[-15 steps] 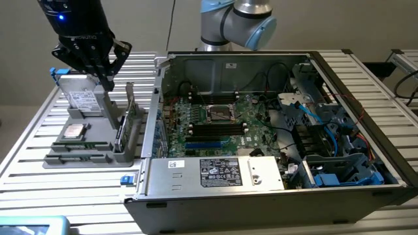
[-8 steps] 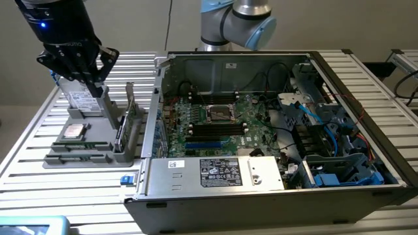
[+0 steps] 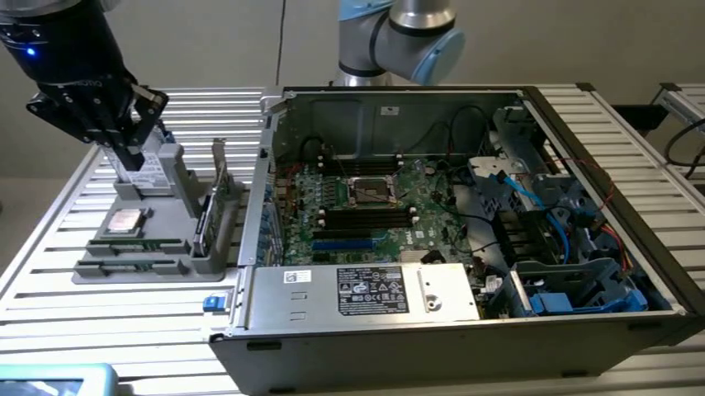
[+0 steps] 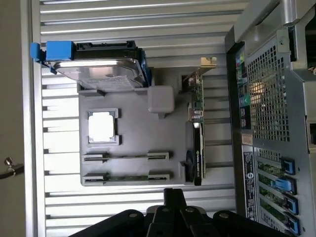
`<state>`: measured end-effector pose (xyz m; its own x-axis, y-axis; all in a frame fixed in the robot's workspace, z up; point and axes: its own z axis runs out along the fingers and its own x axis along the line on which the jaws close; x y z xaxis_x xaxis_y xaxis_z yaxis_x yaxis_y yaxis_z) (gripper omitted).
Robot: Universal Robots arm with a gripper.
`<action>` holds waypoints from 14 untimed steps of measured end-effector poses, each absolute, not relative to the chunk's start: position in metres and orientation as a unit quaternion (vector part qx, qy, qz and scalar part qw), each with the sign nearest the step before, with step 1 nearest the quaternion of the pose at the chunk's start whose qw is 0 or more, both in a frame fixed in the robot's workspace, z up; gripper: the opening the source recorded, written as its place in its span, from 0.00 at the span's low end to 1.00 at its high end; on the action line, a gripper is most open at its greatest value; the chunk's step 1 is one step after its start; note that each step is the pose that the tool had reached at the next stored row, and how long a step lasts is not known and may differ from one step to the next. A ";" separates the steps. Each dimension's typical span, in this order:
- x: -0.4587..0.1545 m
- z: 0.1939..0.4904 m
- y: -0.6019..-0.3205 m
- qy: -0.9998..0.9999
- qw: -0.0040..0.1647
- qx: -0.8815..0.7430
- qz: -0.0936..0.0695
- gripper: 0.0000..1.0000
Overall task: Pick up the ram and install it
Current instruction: 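Reach for the ram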
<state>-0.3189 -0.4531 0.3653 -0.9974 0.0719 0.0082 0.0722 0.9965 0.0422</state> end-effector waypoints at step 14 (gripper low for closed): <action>-0.350 0.353 -0.453 -0.999 0.007 -0.034 -0.021 0.11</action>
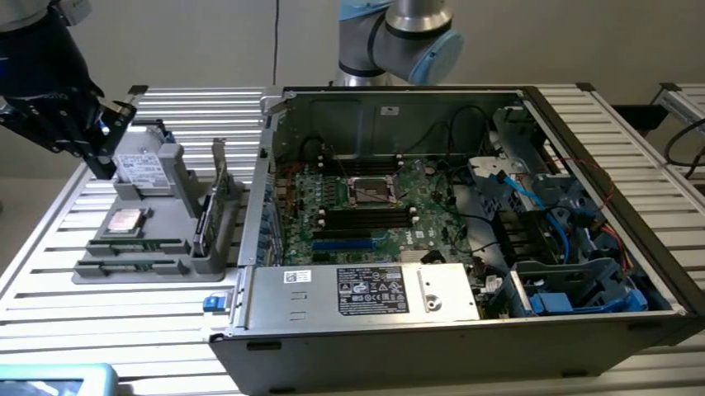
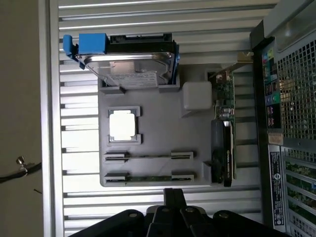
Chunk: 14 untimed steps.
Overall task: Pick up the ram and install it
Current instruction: 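Reach for the ram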
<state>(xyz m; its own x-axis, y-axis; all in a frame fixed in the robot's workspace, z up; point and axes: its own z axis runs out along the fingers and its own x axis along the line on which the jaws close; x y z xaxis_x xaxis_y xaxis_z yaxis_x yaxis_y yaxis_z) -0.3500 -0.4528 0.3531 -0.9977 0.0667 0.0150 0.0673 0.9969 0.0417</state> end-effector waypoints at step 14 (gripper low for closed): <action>-0.350 0.328 -0.452 -0.999 0.011 -0.028 -0.021 0.11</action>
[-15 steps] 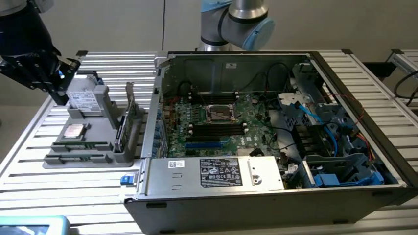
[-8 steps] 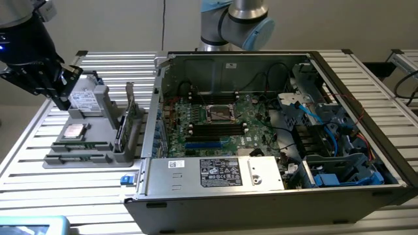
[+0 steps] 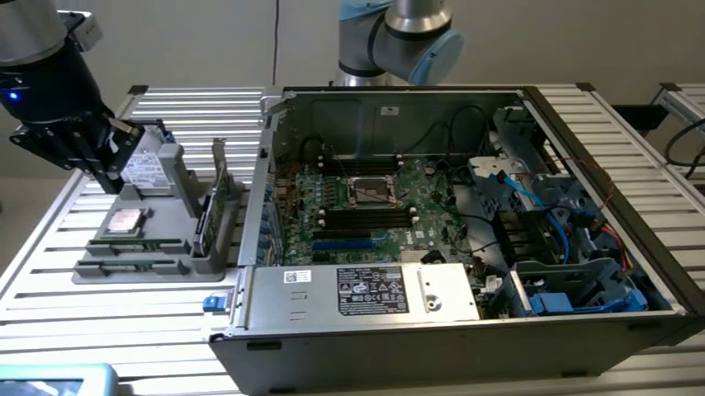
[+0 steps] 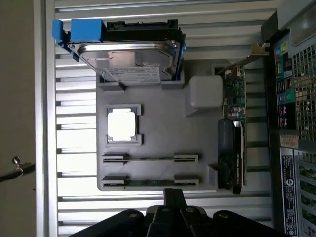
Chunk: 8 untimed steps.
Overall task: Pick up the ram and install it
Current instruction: 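Reach for the ram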
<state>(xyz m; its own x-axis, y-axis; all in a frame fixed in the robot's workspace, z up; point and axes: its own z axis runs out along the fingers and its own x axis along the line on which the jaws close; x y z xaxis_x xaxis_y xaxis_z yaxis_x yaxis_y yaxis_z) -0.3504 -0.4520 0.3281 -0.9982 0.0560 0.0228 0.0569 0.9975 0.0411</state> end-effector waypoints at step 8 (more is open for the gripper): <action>-0.350 0.320 -0.447 -0.999 0.013 -0.023 -0.021 0.11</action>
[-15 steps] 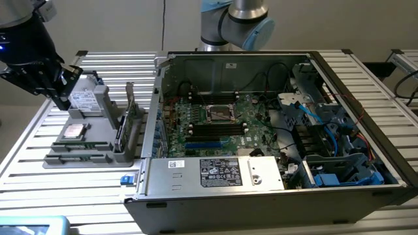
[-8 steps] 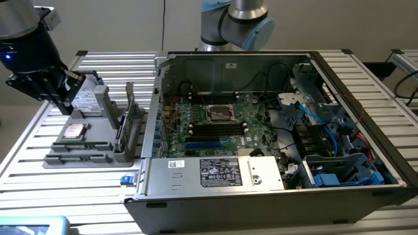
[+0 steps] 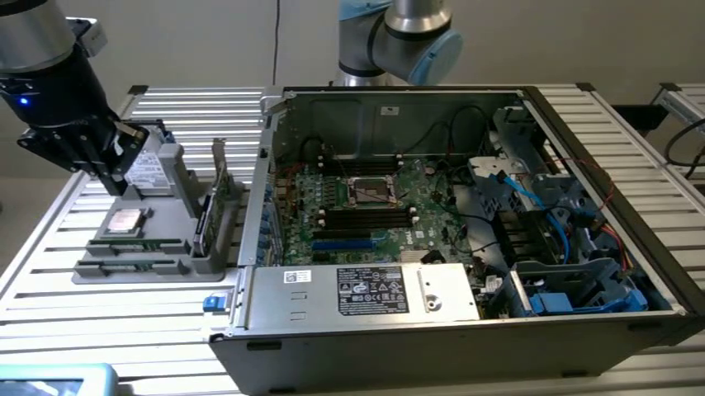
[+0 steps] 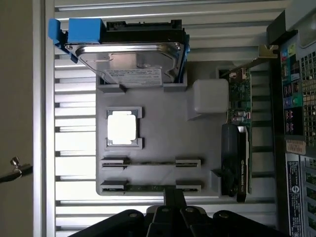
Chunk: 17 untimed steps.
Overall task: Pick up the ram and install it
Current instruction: 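Pick up the ram and move it above insertion slot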
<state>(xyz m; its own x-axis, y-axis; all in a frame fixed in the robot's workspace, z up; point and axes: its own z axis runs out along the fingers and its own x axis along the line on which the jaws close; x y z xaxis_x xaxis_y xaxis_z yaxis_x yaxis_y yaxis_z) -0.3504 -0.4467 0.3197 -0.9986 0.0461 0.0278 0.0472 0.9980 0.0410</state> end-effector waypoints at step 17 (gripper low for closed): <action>-0.351 0.315 -0.446 -0.993 0.016 0.114 -0.023 0.11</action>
